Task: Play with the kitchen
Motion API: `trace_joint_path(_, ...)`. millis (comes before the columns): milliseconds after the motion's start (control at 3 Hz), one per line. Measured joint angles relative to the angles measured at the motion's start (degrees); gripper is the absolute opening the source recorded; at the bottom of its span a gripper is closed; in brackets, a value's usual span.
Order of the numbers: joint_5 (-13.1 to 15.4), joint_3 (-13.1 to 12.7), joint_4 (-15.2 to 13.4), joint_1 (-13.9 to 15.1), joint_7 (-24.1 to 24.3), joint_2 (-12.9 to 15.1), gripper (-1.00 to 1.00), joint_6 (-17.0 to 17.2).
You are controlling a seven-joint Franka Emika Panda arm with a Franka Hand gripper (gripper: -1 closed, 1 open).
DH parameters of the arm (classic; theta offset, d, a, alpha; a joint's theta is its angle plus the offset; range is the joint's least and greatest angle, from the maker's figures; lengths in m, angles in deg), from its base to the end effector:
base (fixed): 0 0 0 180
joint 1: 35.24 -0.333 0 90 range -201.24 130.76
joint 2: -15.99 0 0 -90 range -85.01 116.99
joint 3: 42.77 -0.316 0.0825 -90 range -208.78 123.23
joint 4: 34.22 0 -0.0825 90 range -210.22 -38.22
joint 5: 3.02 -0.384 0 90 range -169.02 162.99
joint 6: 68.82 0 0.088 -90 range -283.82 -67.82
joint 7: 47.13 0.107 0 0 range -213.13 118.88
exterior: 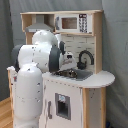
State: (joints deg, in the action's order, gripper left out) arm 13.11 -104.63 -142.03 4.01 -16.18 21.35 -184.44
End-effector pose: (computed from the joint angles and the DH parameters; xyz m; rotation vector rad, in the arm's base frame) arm 0.5502 0.1962 0.4907 3.0159 -0.0620 0.2498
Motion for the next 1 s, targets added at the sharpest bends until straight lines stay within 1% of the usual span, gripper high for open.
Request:
trace_joint_path(333,0.0,0.0,0.0,0.0,0.0,0.2,-1.00,0.0)
trace_joint_path(667,0.4,-0.2,0.0,-1.7,0.0,2.6,-1.00,0.2)
trace_joint_path(1000,0.6,-2.7,3.7,-2.5,0.8,0.4,-1.00,3.0)
